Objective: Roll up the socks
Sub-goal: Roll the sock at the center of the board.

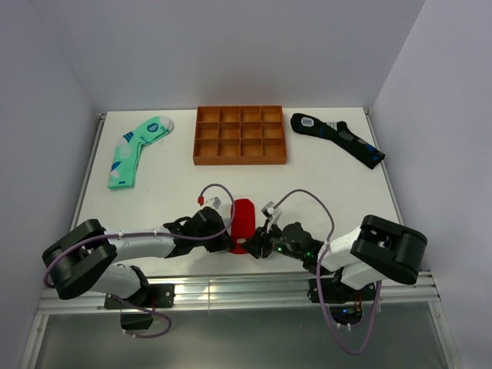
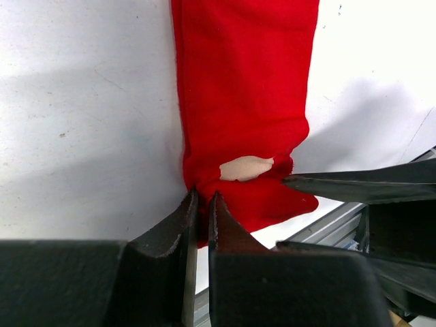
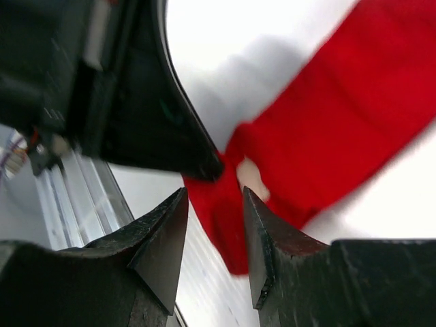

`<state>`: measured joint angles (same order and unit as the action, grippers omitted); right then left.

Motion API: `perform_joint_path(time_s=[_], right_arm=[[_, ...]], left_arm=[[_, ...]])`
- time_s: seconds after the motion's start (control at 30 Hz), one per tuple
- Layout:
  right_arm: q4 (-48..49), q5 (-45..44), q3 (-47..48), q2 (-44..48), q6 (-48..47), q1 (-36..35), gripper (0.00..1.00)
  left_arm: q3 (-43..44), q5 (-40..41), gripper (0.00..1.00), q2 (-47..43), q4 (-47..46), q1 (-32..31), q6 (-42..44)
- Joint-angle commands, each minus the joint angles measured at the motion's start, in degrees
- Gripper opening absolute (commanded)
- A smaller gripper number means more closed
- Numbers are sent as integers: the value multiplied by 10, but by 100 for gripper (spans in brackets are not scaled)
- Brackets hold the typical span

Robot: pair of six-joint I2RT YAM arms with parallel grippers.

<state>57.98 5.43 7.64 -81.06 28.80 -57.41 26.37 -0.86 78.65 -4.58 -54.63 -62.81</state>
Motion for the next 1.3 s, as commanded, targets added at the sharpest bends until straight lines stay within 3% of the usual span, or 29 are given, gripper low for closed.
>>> perform_joint_path(time_s=[0.0, 0.4, 0.53, 0.77, 0.93, 1.1, 1.27], right_arm=[[42, -23, -23, -7, -9, -10, 45], [64, -52, -35, -47, -3, -39, 43], [54, -67, -32, -59, 6, -43, 32], [24, -73, -29, -71, 49, -43, 26], [-80, -57, -3, -75, 117, -39, 12], [-174, -17, 12, -77, 191, -26, 0], [-191, 81, -10, -102, 232, 56, 0]], left_arm=[[-16, -8, 0, 31, 112, 3, 31], [-4, -18, 0, 34, 122, 15, 44], [-3, -19, 0, 30, 129, 20, 47], [-12, -25, 0, 24, 121, 22, 39], [-18, -20, 0, 8, 108, 22, 31], [-38, -3, 13, -30, 70, 22, 17], [-61, 7, 28, -60, 6, 22, 11]])
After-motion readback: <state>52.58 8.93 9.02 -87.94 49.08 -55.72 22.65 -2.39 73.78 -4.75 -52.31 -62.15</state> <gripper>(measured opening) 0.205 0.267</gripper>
